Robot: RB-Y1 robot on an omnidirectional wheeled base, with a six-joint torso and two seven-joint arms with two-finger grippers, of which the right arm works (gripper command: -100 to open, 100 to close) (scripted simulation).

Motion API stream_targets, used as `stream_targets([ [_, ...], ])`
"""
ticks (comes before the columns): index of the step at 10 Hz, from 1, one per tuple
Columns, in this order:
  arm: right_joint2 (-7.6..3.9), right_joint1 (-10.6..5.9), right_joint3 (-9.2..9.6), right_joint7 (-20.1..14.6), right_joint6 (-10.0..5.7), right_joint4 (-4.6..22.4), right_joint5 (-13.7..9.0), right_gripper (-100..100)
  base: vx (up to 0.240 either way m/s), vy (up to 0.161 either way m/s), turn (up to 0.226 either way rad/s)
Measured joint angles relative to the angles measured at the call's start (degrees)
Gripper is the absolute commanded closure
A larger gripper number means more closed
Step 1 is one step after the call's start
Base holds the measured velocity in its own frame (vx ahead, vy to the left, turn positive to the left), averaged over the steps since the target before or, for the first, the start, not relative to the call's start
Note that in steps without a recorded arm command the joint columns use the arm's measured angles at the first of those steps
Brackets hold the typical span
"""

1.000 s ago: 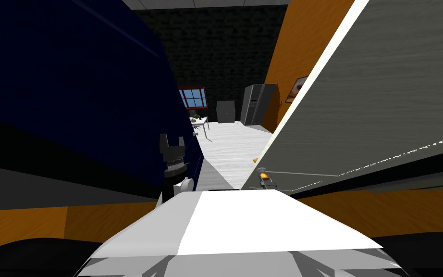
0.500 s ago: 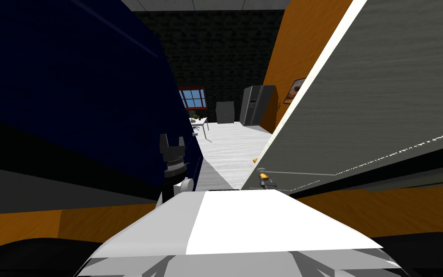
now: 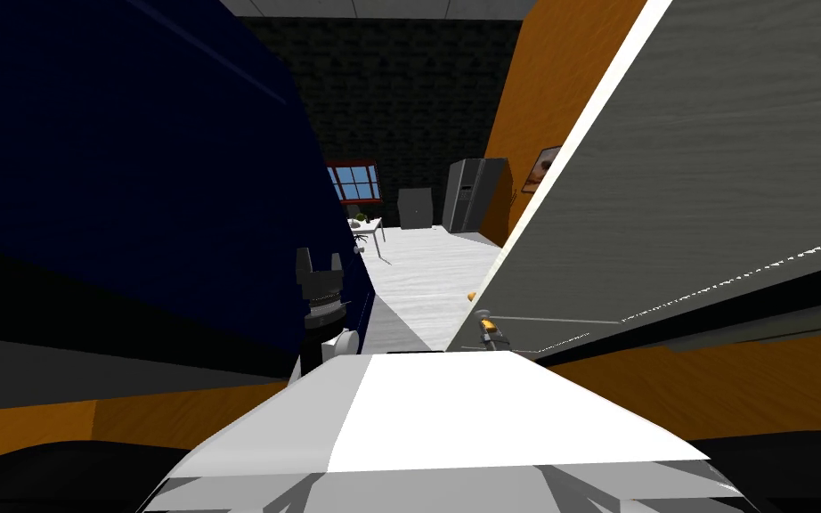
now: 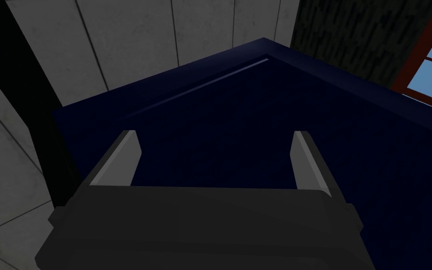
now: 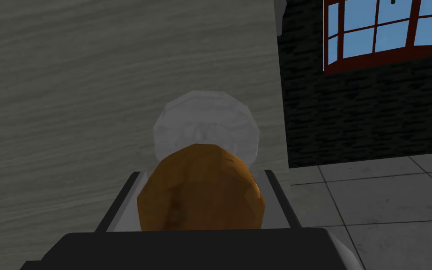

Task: Push the door open

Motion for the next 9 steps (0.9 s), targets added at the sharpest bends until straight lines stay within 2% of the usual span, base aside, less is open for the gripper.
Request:
stream_targets([
  [9,-0.53,-2.41,1.73,-11.92,0.55,1.96,-2.93,100,0.033,-0.001,-0.035],
])
